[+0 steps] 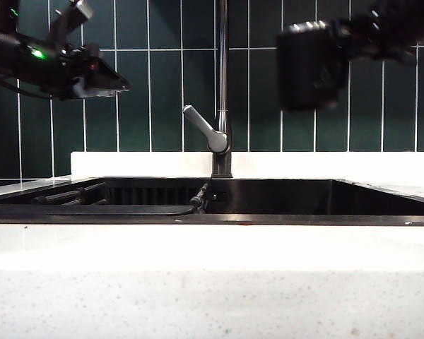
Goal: Pick up the mug next to the sink, go to the faucet to get some water, pour the water into the sink, and finally put the mug back to its place.
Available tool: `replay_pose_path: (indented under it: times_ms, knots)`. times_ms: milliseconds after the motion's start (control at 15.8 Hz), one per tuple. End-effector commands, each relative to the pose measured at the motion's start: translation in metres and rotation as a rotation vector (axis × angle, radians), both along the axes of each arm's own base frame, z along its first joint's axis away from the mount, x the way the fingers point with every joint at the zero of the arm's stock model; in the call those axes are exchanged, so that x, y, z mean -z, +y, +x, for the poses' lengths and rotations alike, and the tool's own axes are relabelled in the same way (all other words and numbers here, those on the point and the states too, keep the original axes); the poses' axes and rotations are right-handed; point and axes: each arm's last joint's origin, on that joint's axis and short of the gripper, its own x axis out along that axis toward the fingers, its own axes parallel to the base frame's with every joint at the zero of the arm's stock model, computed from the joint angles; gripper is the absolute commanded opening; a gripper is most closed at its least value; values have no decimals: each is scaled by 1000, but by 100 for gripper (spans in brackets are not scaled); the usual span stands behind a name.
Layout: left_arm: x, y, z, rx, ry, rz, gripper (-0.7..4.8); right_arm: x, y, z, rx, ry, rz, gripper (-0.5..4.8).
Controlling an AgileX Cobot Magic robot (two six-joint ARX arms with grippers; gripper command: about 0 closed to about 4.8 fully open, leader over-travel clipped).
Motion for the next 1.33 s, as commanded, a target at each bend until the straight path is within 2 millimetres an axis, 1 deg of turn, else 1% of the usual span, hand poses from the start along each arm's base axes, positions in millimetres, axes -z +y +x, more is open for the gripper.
replay_pose_path:
  times_ms: [63,253,443,569,696,759,886,1075,1328]
  knots:
    - [-2,-5,16,55,-12,-8,215,-18,7,1,-30,35,2,8]
    - [4,-10,40,97,-7,-10,216,-28,14,3,-57,67,25,8]
    - [11,-17,64,170,-5,-14,220,-29,24,7,-84,94,76,8]
    - [12,-23,80,221,-20,-17,261,-28,34,13,-110,117,84,8]
    - [10,-29,97,256,-44,-19,264,-27,44,19,-143,142,93,8]
    - [9,-33,105,283,-54,-25,282,-27,51,22,-164,155,94,8]
    - [10,-40,118,336,-47,-49,283,-31,61,25,-189,159,92,8]
    - [11,-51,136,425,-49,-71,283,-38,67,27,-201,153,108,8]
    - [15,-58,138,474,-51,-68,283,-42,67,29,-201,155,116,8]
